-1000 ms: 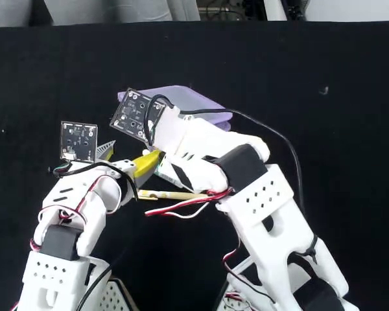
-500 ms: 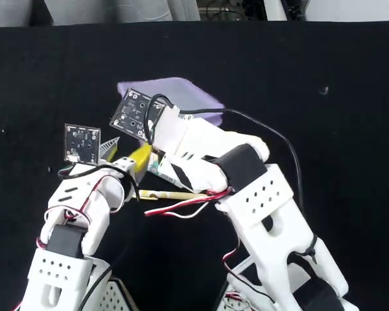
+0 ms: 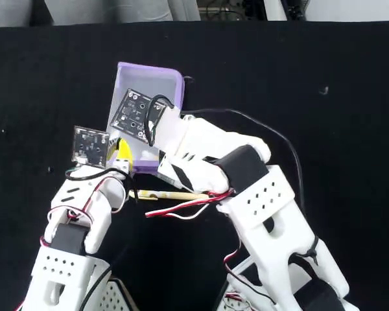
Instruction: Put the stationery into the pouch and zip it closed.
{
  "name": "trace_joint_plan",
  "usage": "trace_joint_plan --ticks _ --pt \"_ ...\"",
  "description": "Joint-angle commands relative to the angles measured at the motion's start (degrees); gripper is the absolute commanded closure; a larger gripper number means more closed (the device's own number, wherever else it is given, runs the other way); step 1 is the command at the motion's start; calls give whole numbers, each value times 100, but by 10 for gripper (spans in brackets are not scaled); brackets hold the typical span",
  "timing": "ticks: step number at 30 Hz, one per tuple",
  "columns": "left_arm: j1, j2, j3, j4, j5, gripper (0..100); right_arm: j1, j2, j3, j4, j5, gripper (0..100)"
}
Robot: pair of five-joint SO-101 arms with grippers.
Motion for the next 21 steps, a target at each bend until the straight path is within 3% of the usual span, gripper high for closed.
trace_joint_plan --ticks 1,5,14,21 --pt "-75 -70 127 -325 -193 971 79 -233 -22 -18 0 987" --pt "-1051 -70 -31 -202 -185 967 70 -224 -13 -44 -35 986" --pt "-4426 -70 -48 -114 -176 967 53 -215 84 -193 -35 985" --pt "-6026 -62 303 -123 -176 967 44 -215 892 -1125 -35 835"
